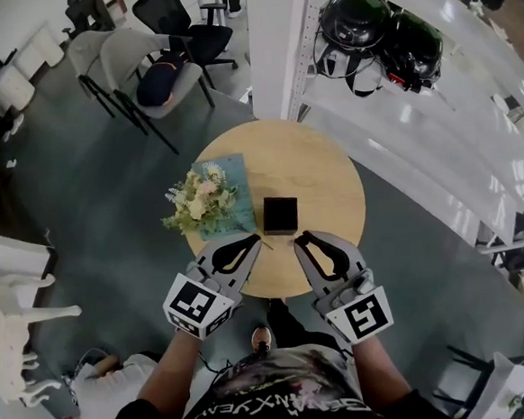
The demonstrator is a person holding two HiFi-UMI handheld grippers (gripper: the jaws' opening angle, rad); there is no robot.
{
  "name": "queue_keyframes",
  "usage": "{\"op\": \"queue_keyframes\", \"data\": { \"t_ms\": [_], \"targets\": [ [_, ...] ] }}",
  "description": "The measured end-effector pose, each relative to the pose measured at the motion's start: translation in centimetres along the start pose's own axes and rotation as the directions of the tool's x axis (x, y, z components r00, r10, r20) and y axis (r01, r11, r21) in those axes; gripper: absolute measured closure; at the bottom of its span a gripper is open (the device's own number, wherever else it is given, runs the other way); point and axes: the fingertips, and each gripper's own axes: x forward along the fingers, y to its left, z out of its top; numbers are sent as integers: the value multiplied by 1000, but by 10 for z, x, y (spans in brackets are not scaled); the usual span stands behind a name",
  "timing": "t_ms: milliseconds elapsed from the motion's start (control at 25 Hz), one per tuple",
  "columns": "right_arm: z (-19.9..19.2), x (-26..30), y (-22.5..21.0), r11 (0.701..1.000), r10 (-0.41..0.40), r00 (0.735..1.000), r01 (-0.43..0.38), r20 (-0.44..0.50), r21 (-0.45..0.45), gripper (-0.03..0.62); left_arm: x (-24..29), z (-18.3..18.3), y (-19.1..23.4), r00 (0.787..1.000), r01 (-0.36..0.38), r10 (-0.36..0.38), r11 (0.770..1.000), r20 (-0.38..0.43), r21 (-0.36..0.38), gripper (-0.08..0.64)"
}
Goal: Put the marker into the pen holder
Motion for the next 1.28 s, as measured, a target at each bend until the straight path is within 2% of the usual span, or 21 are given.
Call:
{"op": "queue_keyframes", "data": {
  "t_ms": [280, 440, 600, 720, 1280],
  "targets": [
    [-8, 21, -21, 1000, -8, 1000, 8, 8, 7, 528, 22, -6, 16, 1000, 3, -3, 1000, -11, -12, 538],
    [-22, 29, -28, 1000, 5, 999, -4, -33, 17, 528, 32, -11, 24, 1000, 2, -3, 1000, -21, -20, 538],
    [-25, 40, -37, 1000, 1, 1000, -1, -7, 19, 528, 42, -16, 30, 1000, 1, -2, 1000, -30, -31, 538],
    [-36, 47, -42, 1000, 11, 999, -10, -48, 25, 528, 49, -19, 37, 999, -2, 1, 1000, -39, -30, 538],
    [-78, 83, -51, 998, 43, 996, -40, -78, 50, 528, 76, -43, 64, 998, -17, 14, 999, -57, -47, 538]
  ]
}}
